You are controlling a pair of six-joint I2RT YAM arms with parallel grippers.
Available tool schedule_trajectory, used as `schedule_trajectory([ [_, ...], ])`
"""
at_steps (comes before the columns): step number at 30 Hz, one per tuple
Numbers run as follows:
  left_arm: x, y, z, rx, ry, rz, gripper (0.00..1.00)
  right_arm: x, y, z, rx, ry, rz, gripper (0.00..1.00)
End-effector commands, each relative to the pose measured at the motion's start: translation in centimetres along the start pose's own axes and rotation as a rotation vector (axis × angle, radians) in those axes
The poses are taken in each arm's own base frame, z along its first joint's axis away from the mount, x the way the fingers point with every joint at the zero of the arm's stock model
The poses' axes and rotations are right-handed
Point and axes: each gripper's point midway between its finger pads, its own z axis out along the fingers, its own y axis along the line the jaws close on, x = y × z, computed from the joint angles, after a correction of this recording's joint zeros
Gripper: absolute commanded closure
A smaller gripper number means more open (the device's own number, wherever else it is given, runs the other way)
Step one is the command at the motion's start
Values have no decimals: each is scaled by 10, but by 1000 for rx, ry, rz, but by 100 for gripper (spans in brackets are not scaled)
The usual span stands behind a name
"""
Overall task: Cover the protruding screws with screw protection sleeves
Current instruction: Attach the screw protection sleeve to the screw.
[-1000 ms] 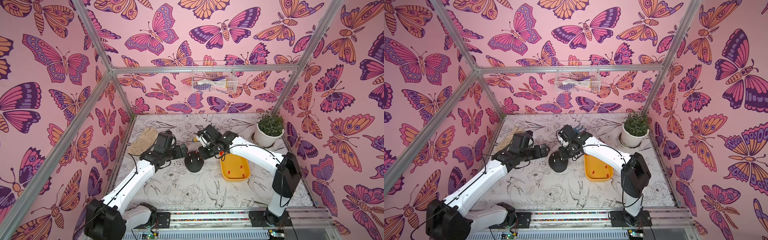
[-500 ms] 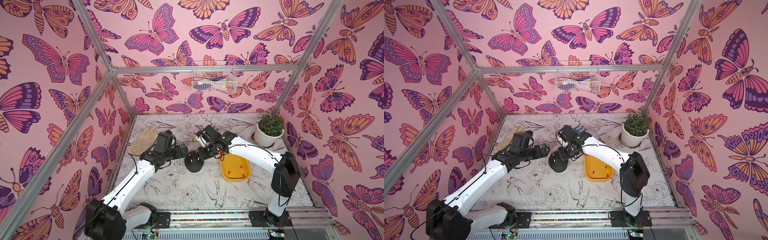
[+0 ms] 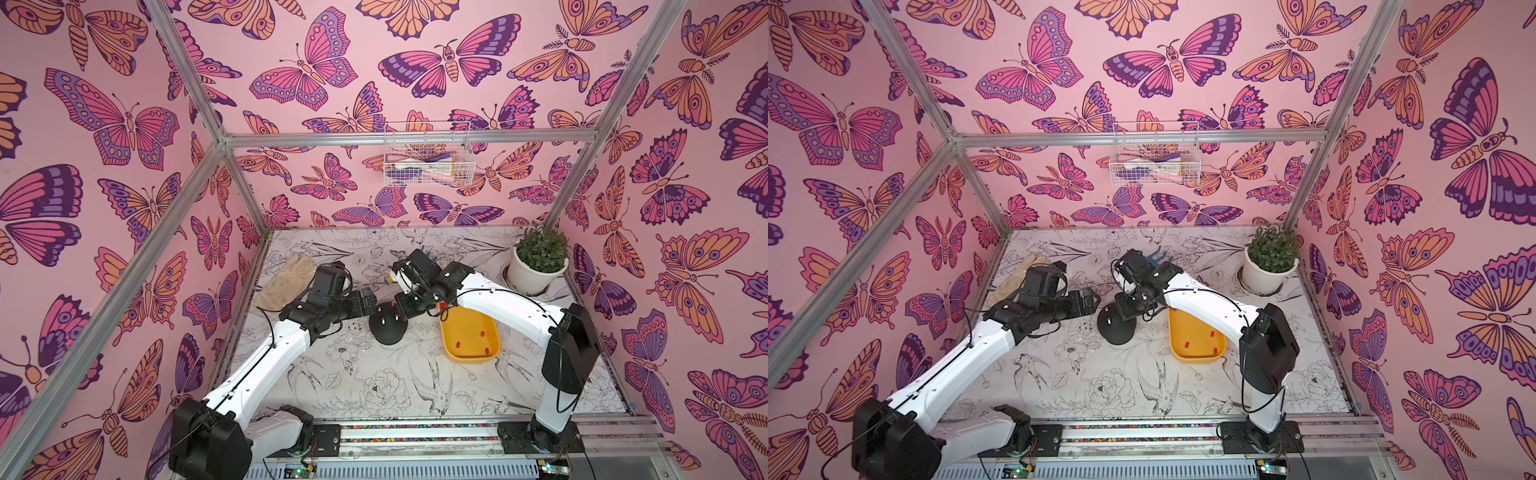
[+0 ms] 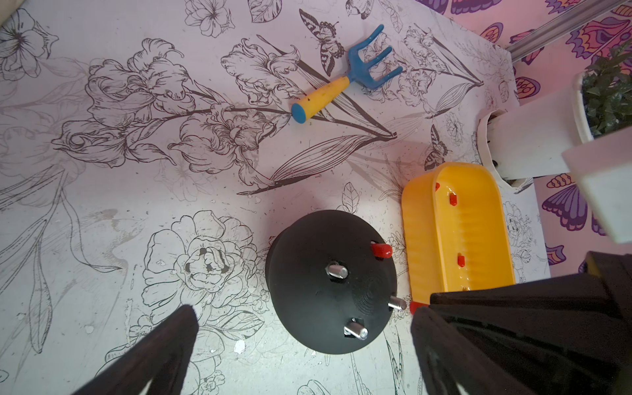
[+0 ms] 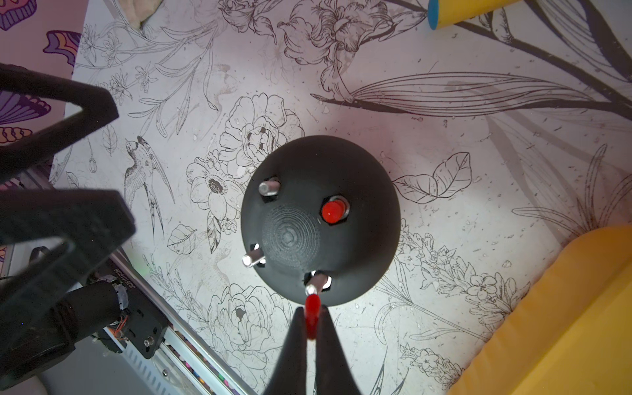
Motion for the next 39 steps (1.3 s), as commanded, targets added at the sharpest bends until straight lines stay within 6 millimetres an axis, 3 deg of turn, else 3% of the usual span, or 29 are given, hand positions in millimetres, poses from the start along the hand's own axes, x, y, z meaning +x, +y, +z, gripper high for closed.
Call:
schedule_trajectory([
  [1,4,4,4,-3,13,4,0,-3,6,4,-6,2,-5,91],
  [39,3,2,0,7,6,8,0,-1,3,10,10,31,-9,91],
])
